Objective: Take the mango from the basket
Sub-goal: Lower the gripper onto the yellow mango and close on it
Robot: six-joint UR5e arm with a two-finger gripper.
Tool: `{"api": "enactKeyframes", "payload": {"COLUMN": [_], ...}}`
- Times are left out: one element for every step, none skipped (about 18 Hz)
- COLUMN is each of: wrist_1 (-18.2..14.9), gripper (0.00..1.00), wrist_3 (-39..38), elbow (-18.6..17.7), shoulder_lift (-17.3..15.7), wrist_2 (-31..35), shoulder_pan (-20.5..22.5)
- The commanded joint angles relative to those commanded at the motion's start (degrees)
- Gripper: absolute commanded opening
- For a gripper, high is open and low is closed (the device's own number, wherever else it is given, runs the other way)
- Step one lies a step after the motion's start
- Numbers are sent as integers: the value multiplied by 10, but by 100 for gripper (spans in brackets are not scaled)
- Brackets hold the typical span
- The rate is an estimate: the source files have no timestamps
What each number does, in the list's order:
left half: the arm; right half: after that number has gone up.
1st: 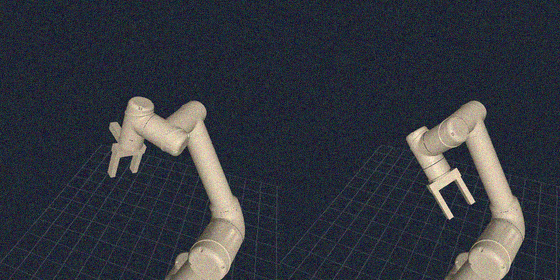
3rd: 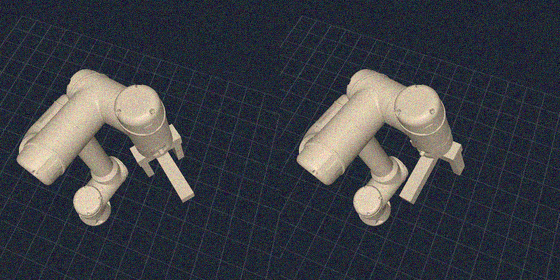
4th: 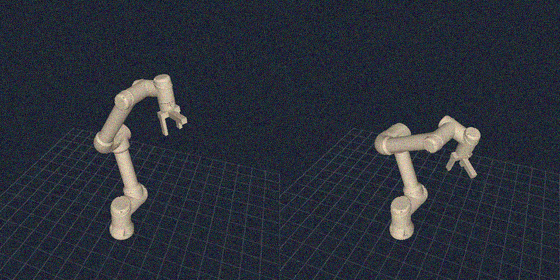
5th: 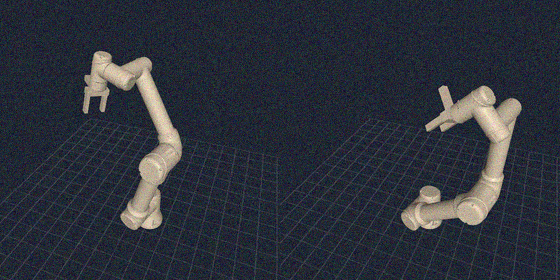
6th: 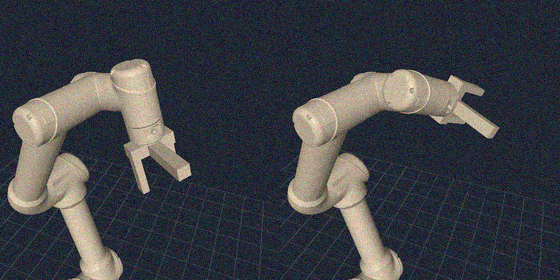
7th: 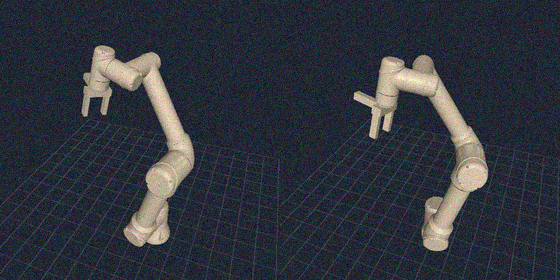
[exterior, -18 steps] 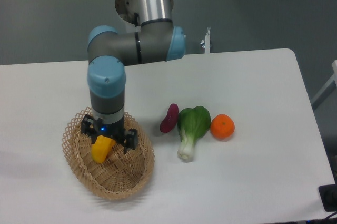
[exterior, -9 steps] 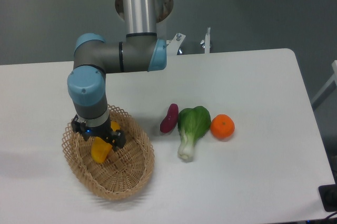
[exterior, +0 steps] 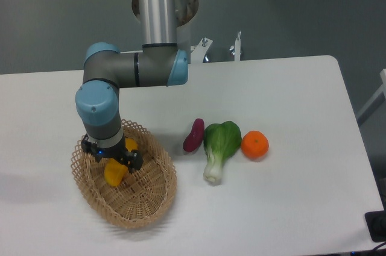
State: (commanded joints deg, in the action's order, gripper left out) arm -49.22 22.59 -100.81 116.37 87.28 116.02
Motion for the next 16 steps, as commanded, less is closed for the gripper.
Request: {"api": "enactKeyframes", "payload": {"wrist_1": [0, 0, 0, 0, 0, 0, 0, -1, -1, -1, 0, 0, 0, 0, 0, 0], "gripper": [100, 100, 100, 100, 100, 99, 94, 87, 78, 72, 68, 63, 58, 56, 55, 54], "wrist_3": [0, 1, 1, 1, 1, 1, 1, 0, 0, 0, 1, 1, 1, 2, 3, 4], "elbow": [-1, 0, -1, -1, 0, 0, 0, 1, 2, 2, 2, 2, 2, 2, 3, 3], "shoulder_lift": [0, 0, 1, 1, 2, 4, 4, 3, 3, 3, 2, 2, 1, 1, 0, -1], "wrist_2": [0, 2, 5, 9, 12, 17, 18, 18, 18, 18, 20, 23, 25, 25, 25, 25], "shoulder_pan": [0, -1, 0, -2, -2, -3, -3, -3, -3, -3, -3, -3, -3, -3, -3, -3]}}
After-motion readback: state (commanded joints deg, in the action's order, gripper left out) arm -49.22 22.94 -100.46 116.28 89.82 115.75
